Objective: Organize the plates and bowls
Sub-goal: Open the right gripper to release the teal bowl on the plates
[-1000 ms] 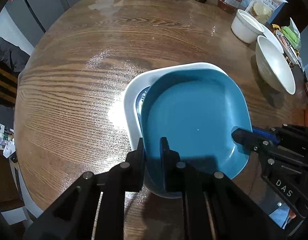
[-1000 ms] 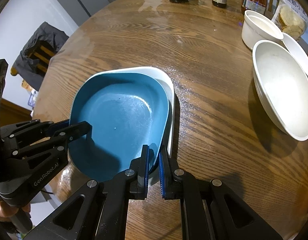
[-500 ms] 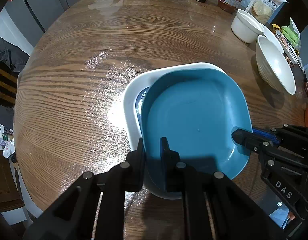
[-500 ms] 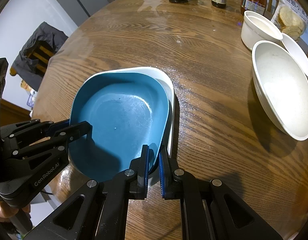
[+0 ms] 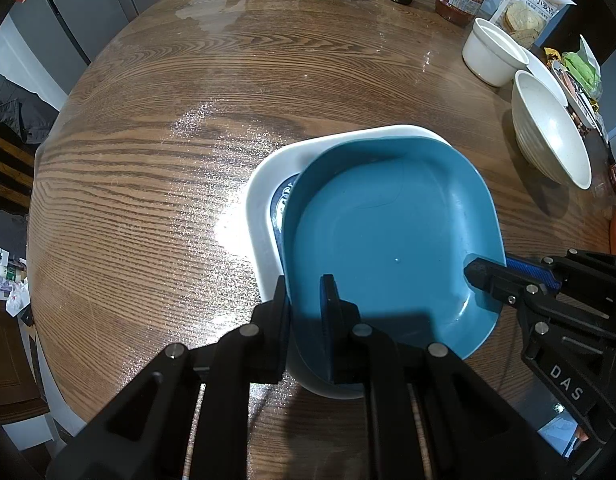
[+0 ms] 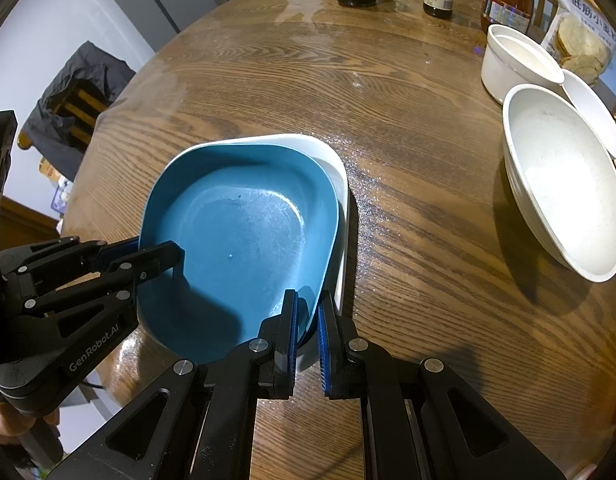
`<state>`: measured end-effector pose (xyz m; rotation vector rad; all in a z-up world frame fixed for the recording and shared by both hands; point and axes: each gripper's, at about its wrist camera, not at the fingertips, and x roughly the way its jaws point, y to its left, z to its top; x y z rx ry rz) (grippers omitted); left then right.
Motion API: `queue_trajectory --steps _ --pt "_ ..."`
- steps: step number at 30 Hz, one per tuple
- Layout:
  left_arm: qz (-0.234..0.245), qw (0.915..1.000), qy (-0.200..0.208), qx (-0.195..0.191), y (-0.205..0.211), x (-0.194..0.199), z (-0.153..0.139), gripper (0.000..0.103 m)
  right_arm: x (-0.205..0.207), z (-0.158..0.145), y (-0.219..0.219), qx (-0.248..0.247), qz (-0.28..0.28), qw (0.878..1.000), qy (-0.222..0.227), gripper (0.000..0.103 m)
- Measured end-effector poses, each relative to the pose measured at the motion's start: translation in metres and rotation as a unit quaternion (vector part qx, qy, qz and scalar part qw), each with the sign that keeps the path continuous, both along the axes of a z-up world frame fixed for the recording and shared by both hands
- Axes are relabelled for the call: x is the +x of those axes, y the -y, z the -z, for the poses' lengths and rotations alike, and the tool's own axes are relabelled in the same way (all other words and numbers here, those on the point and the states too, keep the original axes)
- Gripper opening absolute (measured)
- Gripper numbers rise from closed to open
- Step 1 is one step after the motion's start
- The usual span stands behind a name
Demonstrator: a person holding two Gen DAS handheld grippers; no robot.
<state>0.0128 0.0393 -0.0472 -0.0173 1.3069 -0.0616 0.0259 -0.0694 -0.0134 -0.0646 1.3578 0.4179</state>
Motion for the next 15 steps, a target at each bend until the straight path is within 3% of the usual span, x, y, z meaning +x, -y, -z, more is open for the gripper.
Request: queue_trajectory --steps 15 --pt "0.000 1.0000 0.005 0.003 0.0016 -0.0021 -0.0009 0.013 0.0022 0.0007 0.0011 -0.008 -0.001 1.000 0.005 0.010"
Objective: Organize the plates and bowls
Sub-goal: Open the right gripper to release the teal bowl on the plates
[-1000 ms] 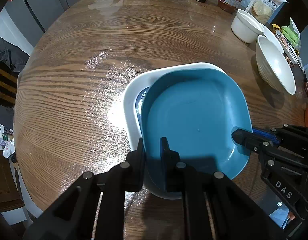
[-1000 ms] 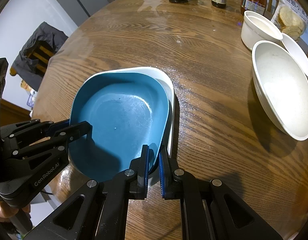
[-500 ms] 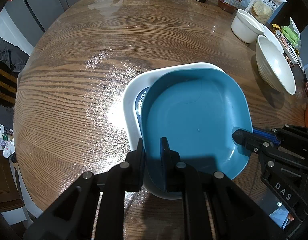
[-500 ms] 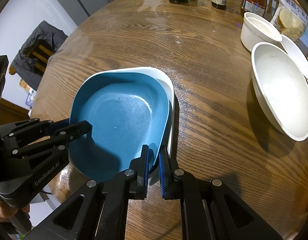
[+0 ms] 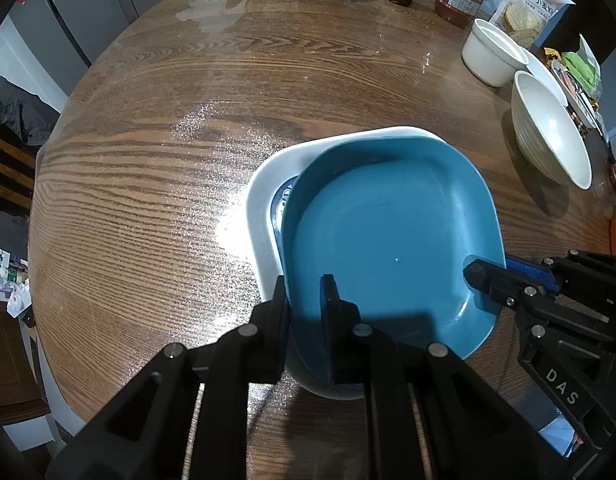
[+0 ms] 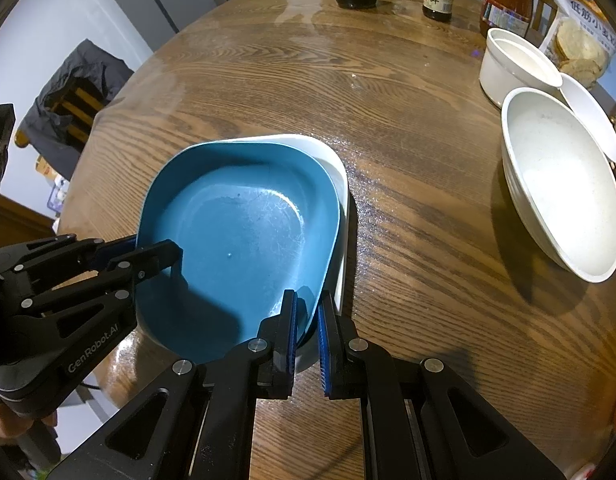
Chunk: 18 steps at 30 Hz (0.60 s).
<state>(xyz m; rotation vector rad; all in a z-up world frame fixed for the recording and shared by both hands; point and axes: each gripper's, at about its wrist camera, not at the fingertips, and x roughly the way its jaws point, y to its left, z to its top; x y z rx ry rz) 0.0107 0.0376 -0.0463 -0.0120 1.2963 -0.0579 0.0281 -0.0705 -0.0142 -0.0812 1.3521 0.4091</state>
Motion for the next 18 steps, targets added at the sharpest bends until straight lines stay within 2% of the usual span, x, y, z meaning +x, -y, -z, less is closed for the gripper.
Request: queue_trajectory --steps 14,18 --pt "-0.003 1.0000 0.002 -0.001 -0.0019 -0.0022 -0.0019 0.015 -0.0020 -0.0006 -0.0045 -0.009 0.002 1.000 0.008 0.010" --pt "0.005 0.9999 0.013 -0.008 -0.0011 -0.0026 -0.0041 0.021 -0.0029 -0.0032 -0.0038 -0.013 0.000 1.000 0.017 0.010"
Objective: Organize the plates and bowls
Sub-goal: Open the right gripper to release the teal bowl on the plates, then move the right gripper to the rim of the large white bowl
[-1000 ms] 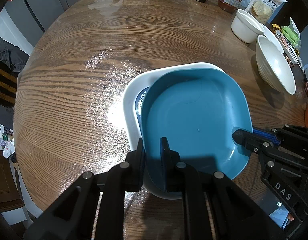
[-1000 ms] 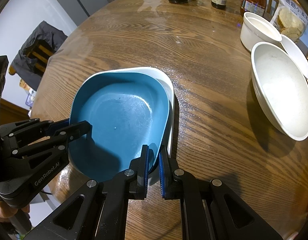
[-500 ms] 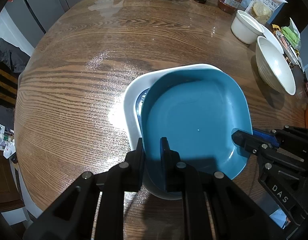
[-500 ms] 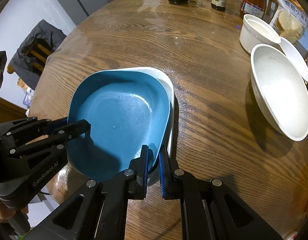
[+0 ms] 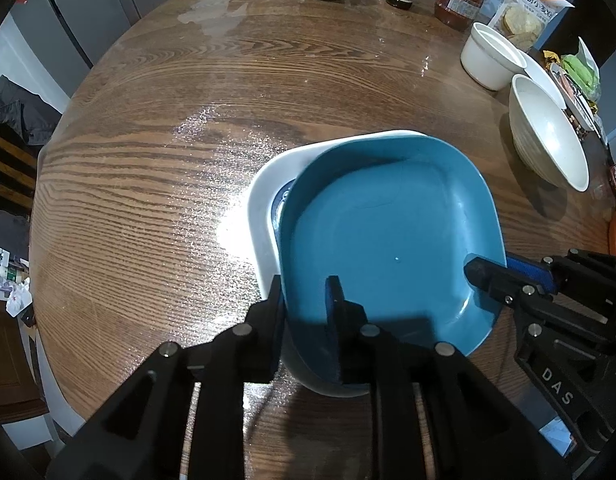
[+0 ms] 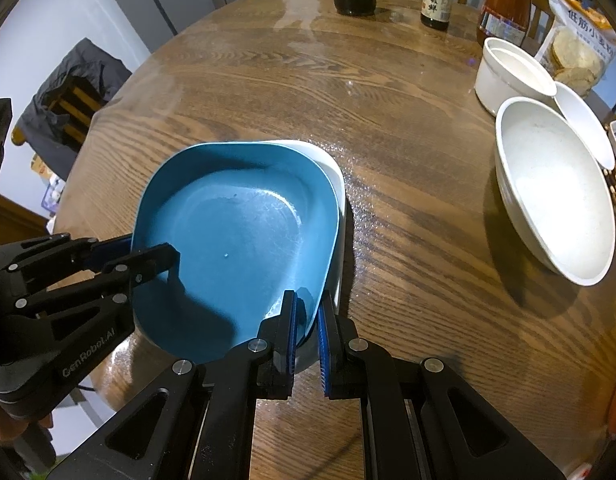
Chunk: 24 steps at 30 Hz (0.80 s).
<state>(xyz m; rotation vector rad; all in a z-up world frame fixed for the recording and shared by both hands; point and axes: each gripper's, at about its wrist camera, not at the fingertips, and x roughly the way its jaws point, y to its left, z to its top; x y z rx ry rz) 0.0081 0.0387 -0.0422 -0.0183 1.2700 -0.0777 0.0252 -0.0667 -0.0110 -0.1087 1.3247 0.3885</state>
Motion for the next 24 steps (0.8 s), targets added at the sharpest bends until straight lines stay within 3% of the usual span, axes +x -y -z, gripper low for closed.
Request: queue_trajectory --steps 5,9,12,17,19,21,24 --pt "0.004 1.0000 0.006 0.004 0.003 -0.003 -0.005 0.031 -0.001 -0.002 0.000 0.000 0.002 1.000 0.004 0.010" --pt "0.005 0.9997 0.021 0.015 0.004 -0.004 -0.013 0.050 -0.002 -0.006 0.000 -0.005 0.001 1.000 0.014 0.010" --pt "0.003 0.9995 0.030 0.013 0.002 -0.006 -0.021 0.052 -0.003 -0.010 0.002 -0.006 0.001 1.000 0.022 0.010" --pt "-0.004 0.9991 0.041 0.011 0.000 -0.008 -0.030 0.063 -0.007 -0.020 0.008 0.013 0.002 0.999 0.033 0.010" --pt "-0.005 0.9990 0.044 0.007 0.002 -0.008 -0.033 0.063 -0.008 -0.023 0.012 0.019 0.007 0.999 0.032 0.015" --pt "-0.005 0.9990 0.045 0.002 0.004 -0.008 -0.035 0.065 -0.009 -0.026 0.019 0.029 0.017 0.999 0.031 0.032" --pt "-0.003 0.9988 0.049 -0.002 0.012 -0.008 -0.038 0.066 -0.013 -0.033 0.031 0.039 0.032 0.998 0.040 0.045"
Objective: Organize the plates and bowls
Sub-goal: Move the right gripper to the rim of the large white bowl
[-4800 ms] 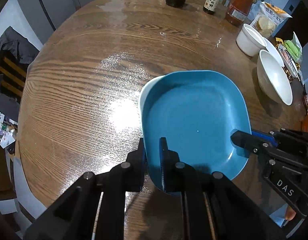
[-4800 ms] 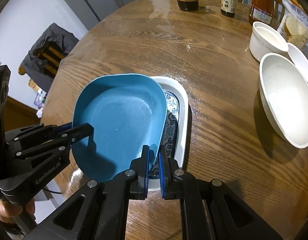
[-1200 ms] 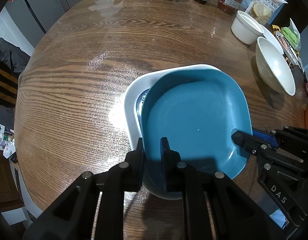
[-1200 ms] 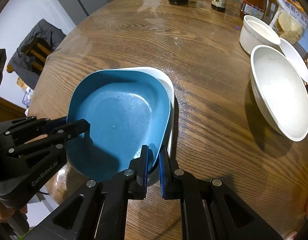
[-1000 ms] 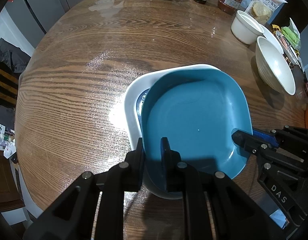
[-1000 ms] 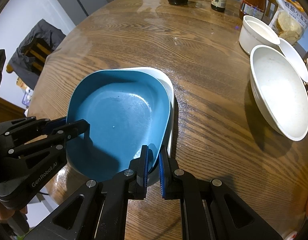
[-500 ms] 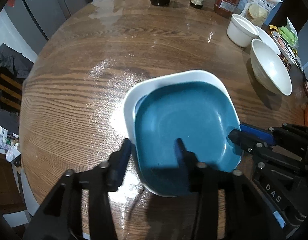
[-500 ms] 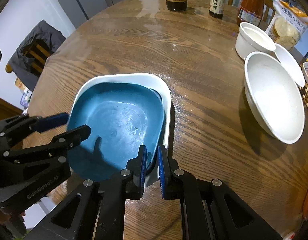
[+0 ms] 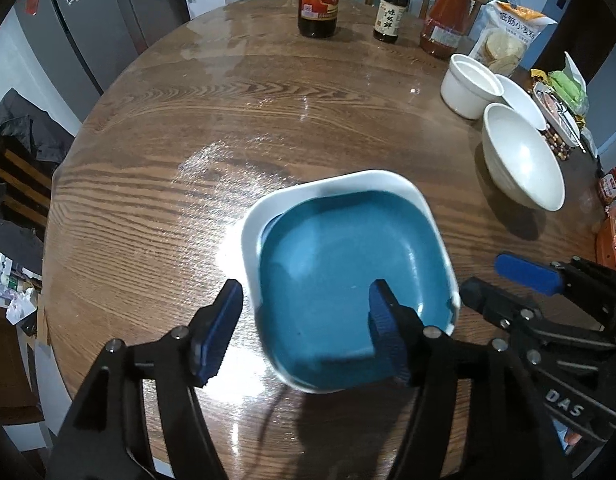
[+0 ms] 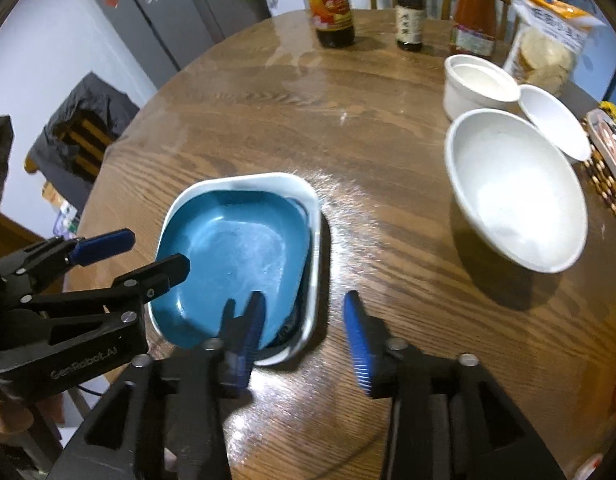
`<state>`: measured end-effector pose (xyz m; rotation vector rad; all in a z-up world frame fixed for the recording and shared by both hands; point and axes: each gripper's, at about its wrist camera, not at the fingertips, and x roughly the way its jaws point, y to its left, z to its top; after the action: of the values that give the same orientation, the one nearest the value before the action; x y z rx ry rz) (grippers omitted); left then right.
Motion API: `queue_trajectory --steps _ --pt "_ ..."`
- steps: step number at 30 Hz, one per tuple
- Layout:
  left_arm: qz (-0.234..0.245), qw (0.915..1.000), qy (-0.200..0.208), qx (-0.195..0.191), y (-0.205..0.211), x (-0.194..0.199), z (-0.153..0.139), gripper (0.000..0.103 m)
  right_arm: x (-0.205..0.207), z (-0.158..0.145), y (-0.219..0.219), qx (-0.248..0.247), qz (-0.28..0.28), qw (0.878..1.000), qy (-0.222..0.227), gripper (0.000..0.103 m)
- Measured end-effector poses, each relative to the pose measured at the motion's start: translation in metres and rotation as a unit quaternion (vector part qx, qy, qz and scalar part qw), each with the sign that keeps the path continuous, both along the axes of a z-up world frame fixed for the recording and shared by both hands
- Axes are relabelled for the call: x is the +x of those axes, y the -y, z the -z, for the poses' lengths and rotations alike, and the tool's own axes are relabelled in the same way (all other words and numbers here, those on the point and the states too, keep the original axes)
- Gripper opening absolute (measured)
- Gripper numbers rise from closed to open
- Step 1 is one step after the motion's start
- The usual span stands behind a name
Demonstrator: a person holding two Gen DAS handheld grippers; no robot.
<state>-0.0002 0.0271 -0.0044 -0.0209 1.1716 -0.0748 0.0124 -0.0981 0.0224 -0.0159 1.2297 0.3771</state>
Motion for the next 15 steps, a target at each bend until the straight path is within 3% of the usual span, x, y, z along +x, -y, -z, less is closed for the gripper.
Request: queue_trajectory --steps 15 --pt "0.042 0.9987 0.026 -0.012 0.079 0.015 -0.018 0.067 0.006 -0.038 0.092 -0.006 0.075 0.996 0.047 0.045"
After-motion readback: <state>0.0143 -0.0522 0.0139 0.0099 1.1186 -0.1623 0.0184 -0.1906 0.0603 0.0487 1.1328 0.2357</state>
